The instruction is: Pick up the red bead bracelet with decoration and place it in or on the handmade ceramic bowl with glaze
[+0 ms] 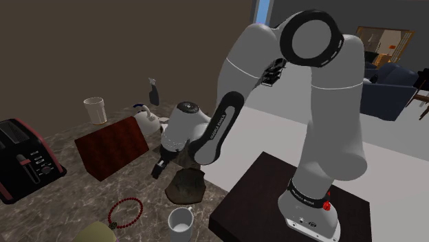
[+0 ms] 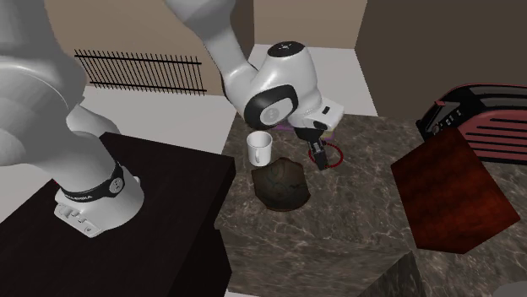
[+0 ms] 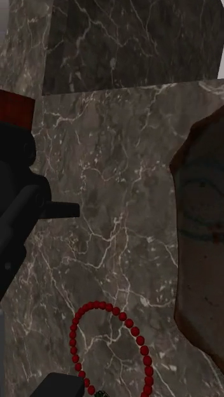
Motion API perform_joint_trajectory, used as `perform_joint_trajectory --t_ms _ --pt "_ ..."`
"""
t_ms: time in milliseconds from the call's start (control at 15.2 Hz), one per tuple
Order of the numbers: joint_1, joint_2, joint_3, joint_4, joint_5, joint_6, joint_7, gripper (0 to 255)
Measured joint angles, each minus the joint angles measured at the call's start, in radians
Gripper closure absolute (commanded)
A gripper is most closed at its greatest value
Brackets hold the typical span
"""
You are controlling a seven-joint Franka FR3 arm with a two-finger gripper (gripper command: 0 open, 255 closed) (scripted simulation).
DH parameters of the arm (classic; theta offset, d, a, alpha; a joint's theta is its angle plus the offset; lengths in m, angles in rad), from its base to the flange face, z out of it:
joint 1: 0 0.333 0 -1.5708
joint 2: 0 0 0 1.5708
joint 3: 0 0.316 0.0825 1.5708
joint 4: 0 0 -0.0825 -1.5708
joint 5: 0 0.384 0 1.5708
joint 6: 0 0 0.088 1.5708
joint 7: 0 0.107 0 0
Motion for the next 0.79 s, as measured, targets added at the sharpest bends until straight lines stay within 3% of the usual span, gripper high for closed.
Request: perform_joint_trajectory --t_ms 528,792 --pt "0.209 0.320 -0.140 0.246 -0.033 0.142 0.054 0" --pt "0.247 0.441 -0.154 0.369 -0.026 0.165 0.052 0"
